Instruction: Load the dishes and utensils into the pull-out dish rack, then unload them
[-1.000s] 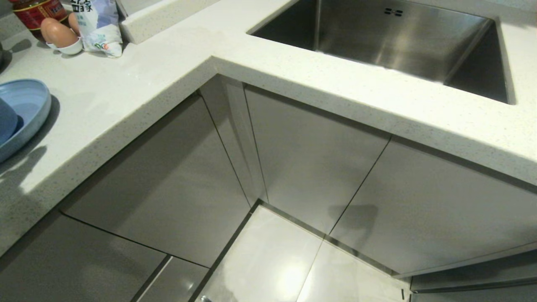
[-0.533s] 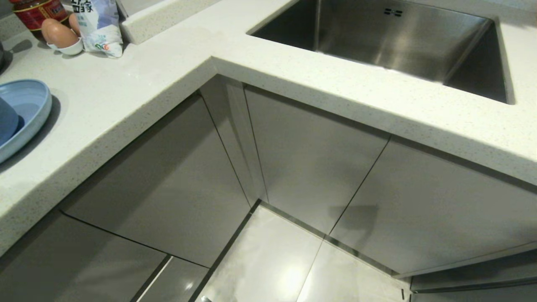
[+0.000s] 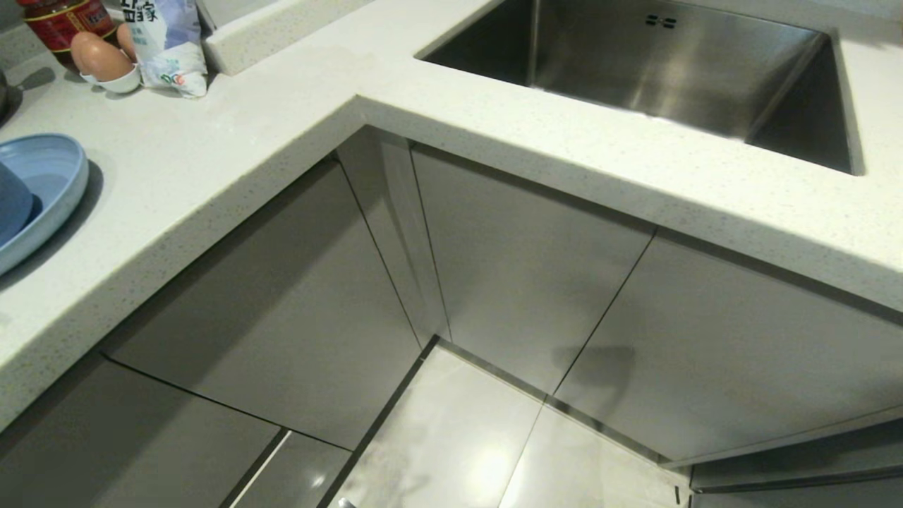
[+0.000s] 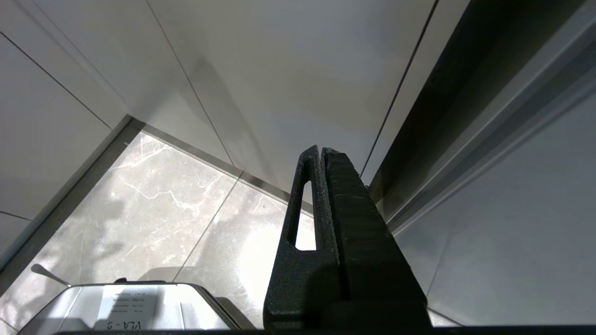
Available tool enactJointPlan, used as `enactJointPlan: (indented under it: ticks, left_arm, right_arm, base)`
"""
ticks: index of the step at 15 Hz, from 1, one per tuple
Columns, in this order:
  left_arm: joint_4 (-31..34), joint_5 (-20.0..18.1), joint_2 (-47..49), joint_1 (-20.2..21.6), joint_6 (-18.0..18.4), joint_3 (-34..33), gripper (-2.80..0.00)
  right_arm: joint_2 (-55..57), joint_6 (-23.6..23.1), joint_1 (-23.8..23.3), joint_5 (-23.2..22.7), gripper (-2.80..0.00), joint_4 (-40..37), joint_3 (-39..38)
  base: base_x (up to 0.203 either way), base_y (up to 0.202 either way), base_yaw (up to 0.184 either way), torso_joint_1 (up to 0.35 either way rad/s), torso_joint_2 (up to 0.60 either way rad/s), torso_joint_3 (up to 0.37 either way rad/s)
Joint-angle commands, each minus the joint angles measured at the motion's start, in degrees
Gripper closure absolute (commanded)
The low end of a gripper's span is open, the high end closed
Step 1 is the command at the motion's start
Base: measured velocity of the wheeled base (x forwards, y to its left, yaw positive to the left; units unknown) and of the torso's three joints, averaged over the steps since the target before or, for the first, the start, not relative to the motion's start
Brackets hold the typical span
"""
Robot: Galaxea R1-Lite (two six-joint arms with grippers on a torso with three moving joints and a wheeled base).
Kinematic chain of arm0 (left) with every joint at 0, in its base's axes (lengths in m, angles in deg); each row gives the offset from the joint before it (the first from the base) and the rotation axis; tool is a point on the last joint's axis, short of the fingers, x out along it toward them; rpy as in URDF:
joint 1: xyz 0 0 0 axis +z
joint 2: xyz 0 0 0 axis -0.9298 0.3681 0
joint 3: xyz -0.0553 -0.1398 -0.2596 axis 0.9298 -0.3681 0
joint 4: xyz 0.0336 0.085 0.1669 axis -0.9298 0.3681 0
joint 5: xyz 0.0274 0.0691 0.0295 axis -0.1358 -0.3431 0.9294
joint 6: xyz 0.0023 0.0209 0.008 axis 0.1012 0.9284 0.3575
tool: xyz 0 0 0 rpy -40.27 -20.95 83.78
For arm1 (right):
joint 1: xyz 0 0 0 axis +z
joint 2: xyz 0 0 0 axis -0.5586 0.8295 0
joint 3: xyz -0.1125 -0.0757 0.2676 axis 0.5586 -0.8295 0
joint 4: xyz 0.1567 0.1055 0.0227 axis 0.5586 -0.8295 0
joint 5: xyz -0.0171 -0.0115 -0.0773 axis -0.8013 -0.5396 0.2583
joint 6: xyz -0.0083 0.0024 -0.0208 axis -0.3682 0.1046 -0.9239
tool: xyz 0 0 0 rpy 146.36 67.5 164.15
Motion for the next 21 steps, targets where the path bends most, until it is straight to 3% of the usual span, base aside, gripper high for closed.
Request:
enactJointPlan:
  ticks: [1, 3, 9, 13, 18, 21]
  left_arm:
    - [-5.8, 0.3, -4.7, -0.3, 0.0, -8.2, 0.0]
    - [-11.6, 1.2, -8.1, -0.5, 0.1, -16.3, 0.0]
    - [-16.7, 5.7, -9.5, -0.5, 0.2, -33.3, 0.0]
    - [-30.8, 7.6, -9.5, -0.5, 2.1, -43.3, 0.0]
    - [-30.0, 8.1, -9.5, -0.5, 2.3, -43.4, 0.0]
    - [-23.9, 10.0, -9.5, -0.5, 2.4, -42.4, 0.0]
  right_arm:
    - [0.0, 0.0, 0.0, 0.0, 0.0, 0.0, 0.0]
    - [0.0, 0.0, 0.0, 0.0, 0.0, 0.0, 0.0]
    - [0.0, 0.0, 0.0, 0.0, 0.0, 0.0, -0.1]
    - [0.0, 0.0, 0.0, 0.0, 0.0, 0.0, 0.0]
    - [0.0, 0.0, 0.0, 0.0, 0.0, 0.0, 0.0]
    - [0.0, 0.0, 0.0, 0.0, 0.0, 0.0, 0.0]
  base:
    - [0.0, 0.0, 0.0, 0.0, 0.0, 0.0]
    - [0.0, 0.0, 0.0, 0.0, 0.0, 0.0]
    - [0.0, 0.0, 0.0, 0.0, 0.0, 0.0]
    - [0.0, 0.0, 0.0, 0.0, 0.0, 0.0]
    - [0.0, 0.0, 0.0, 0.0, 0.0, 0.0]
    - [0.0, 0.0, 0.0, 0.0, 0.0, 0.0]
